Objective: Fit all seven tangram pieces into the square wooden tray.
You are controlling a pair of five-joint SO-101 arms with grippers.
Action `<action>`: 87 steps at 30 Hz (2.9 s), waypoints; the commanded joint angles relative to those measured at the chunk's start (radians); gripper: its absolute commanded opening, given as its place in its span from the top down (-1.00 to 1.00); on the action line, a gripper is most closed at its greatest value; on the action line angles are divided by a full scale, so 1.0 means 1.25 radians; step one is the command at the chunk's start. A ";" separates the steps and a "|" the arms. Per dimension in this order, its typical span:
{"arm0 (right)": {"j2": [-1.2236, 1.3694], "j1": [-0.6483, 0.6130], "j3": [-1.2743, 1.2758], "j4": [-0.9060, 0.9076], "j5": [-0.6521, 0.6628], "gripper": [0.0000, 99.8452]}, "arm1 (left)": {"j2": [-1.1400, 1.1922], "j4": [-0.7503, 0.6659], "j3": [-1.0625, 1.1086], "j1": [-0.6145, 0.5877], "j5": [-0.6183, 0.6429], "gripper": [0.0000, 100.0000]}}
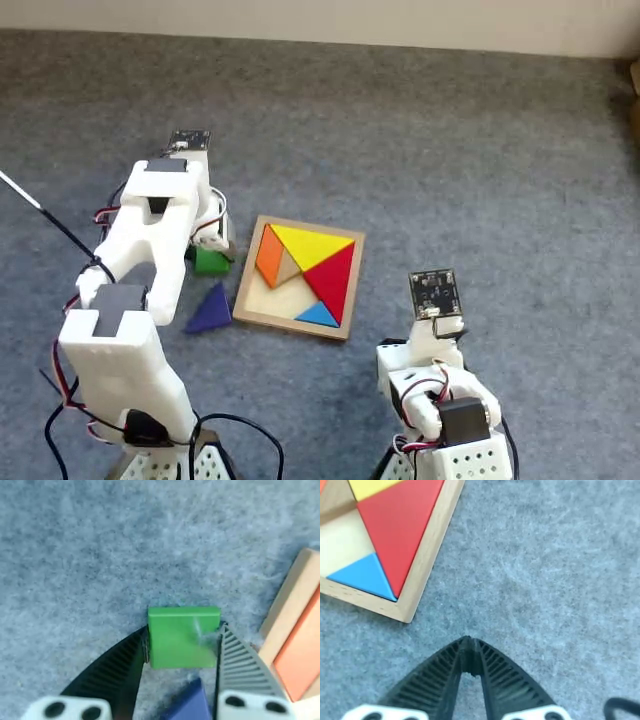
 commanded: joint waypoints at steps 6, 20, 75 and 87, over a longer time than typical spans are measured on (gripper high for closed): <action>-0.014 -0.009 0.090 0.003 0.007 0.98 | 0.003 0.016 -0.010 -0.015 0.000 0.60; -0.014 -0.009 0.090 0.003 0.007 0.98 | -0.008 0.016 -0.010 -0.004 -0.068 0.80; -0.014 -0.058 0.090 0.003 0.007 0.98 | 0.104 0.079 -0.134 0.009 -0.155 0.76; -0.014 -0.058 0.090 0.003 0.007 0.98 | 0.014 0.072 -0.088 0.019 -0.155 0.89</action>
